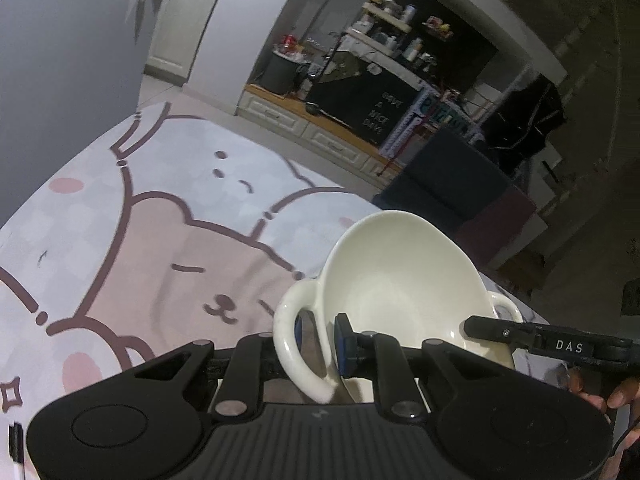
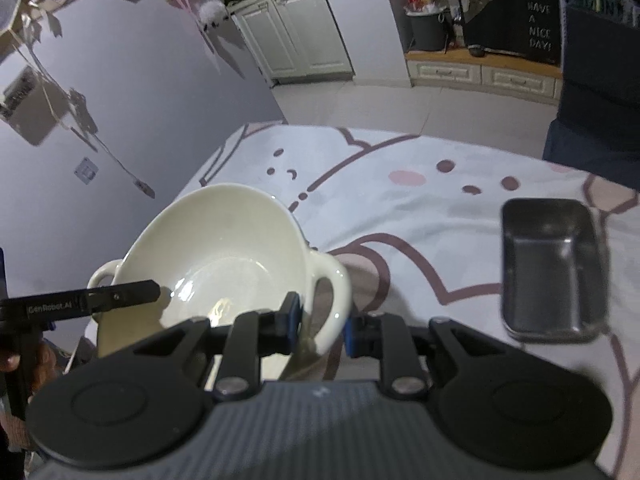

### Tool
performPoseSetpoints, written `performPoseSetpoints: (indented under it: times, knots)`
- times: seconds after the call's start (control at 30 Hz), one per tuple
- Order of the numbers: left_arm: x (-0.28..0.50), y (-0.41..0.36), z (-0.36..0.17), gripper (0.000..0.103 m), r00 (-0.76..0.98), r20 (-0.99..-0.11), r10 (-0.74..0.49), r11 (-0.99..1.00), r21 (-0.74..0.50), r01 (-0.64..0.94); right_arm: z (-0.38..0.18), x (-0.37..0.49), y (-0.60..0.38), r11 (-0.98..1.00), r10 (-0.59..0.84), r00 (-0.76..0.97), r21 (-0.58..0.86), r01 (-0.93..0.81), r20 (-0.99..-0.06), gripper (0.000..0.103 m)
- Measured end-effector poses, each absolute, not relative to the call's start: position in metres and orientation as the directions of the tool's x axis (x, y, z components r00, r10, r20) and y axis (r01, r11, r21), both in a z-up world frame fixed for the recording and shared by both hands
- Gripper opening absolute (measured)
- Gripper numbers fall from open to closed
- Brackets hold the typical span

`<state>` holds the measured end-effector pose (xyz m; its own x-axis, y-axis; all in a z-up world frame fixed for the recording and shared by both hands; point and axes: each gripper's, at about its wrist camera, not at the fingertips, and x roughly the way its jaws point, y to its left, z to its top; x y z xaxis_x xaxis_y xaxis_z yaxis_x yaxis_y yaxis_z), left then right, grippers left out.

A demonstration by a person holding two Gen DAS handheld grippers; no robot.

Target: Organize plates and bowls

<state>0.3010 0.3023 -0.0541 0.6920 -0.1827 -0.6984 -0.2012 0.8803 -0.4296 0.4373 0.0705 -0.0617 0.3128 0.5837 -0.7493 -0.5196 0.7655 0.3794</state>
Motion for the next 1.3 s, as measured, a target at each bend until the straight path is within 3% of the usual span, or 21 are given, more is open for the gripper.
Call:
performPoseSetpoints:
  times: [0.63,0.97,1.3]
  knots:
    - [0.25,0.155,-0.008,0.019,0.682,-0.67,-0.295,0.906,-0.423,-0.024,0.014,0.322,-0.091,0.845,0.523,0.467,0.36,-0.395,-0.713,0.025]
    - [0.236,0.07,-0.003,0.019,0.646,-0.664,-0.377,0.906,-0.409,0.109,0.016,0.272,-0.18,0.882,0.471,0.541,0.366,-0.296,-0.697,0.025]
    - [0.242,0.005,-0.037,0.019,0.575,-0.679,-0.456,0.884,-0.421,0.204,-0.007,0.234,-0.257,0.908,0.413,0.572,0.372,-0.193,-0.709,0.025]
